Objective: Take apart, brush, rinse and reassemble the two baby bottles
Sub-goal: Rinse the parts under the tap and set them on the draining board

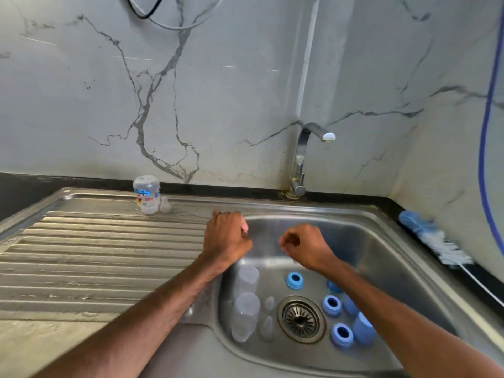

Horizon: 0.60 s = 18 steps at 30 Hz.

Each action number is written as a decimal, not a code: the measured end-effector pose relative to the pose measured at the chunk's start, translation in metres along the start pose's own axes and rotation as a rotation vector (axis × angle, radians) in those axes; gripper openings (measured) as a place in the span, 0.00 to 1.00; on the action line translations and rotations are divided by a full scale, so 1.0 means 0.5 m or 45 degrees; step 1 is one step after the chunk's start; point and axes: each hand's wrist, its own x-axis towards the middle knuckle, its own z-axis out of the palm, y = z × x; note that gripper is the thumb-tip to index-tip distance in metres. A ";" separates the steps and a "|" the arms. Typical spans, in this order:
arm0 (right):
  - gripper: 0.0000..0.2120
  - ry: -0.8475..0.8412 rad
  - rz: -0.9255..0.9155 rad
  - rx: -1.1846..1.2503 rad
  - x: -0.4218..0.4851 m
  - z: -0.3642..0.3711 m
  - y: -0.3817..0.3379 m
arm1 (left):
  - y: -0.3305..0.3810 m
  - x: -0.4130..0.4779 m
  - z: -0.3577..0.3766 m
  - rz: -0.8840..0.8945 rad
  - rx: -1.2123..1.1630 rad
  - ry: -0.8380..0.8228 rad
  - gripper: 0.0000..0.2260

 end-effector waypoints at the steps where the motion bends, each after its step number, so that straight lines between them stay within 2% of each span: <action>1: 0.10 -0.123 0.051 -0.090 0.001 0.005 0.021 | 0.015 0.000 0.010 0.014 0.002 -0.030 0.09; 5: 0.14 -0.434 0.077 -0.482 0.025 0.040 0.076 | 0.072 -0.001 0.058 0.043 0.014 -0.123 0.10; 8: 0.22 -0.561 0.035 -0.670 0.037 0.085 0.099 | 0.085 0.004 0.088 0.065 0.035 -0.178 0.10; 10: 0.23 -0.640 -0.013 -0.755 0.043 0.114 0.109 | 0.079 0.008 0.099 0.082 0.032 -0.159 0.10; 18: 0.19 -0.591 0.058 -0.648 0.055 0.118 0.127 | 0.059 0.011 0.104 0.082 0.031 -0.067 0.10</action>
